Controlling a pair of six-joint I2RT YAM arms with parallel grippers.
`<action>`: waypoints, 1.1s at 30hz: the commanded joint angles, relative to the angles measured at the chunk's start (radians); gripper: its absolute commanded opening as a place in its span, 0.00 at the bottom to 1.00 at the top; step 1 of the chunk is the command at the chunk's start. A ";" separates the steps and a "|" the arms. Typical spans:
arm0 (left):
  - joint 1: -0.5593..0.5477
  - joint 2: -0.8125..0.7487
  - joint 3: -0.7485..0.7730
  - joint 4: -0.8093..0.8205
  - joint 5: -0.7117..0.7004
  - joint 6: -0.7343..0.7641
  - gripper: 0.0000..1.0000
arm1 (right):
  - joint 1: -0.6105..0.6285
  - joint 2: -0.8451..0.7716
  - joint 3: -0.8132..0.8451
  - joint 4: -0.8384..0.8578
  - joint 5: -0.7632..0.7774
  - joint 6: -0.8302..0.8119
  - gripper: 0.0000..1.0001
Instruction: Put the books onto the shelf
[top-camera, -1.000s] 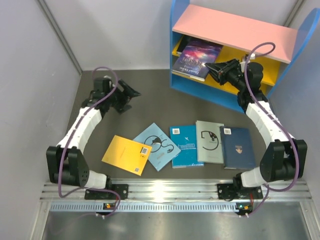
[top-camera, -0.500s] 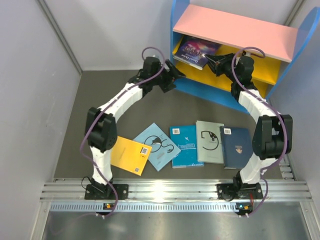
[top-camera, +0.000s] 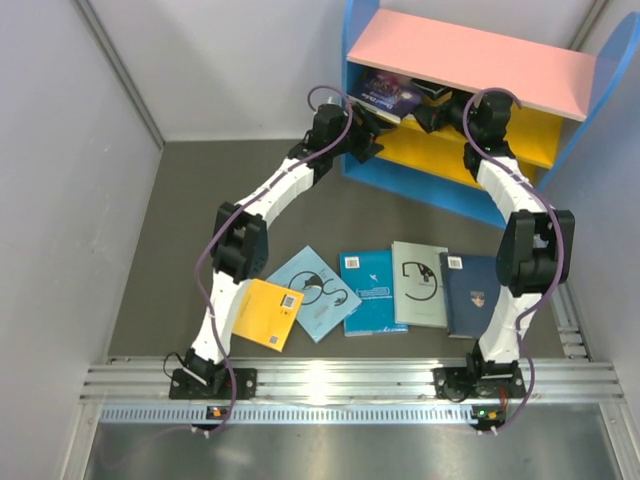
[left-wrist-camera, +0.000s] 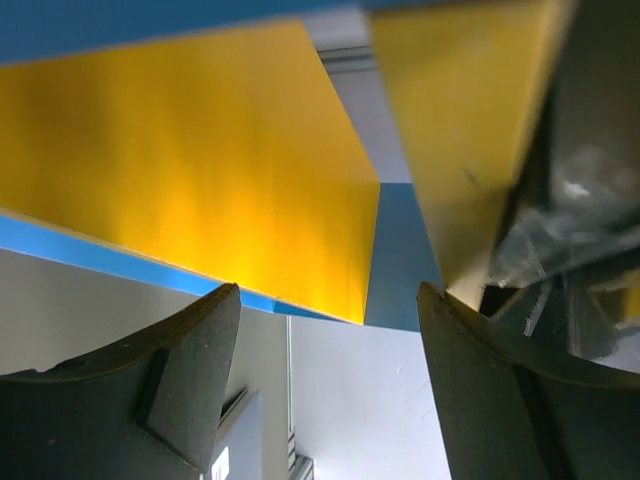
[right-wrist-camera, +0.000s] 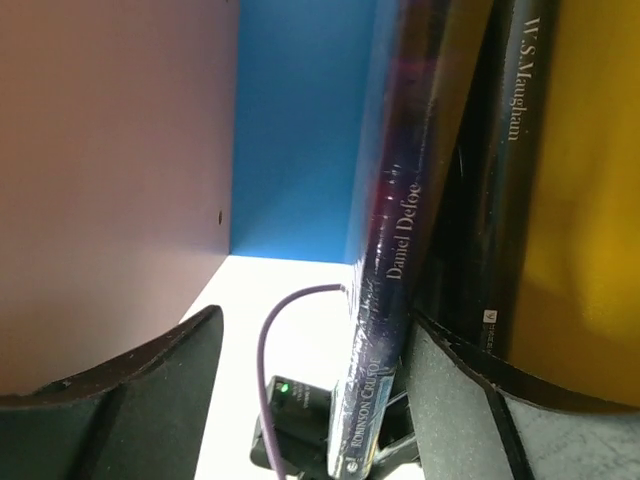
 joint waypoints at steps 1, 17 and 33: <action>0.003 0.018 0.072 0.125 -0.056 -0.048 0.76 | -0.018 0.015 0.056 0.012 -0.097 -0.056 0.74; 0.006 -0.011 -0.016 0.090 -0.046 -0.048 0.75 | -0.020 -0.226 -0.258 -0.244 -0.186 -0.281 0.72; 0.005 -0.156 -0.203 0.070 -0.006 0.008 0.73 | -0.073 -0.175 -0.068 -0.492 0.070 -0.312 0.00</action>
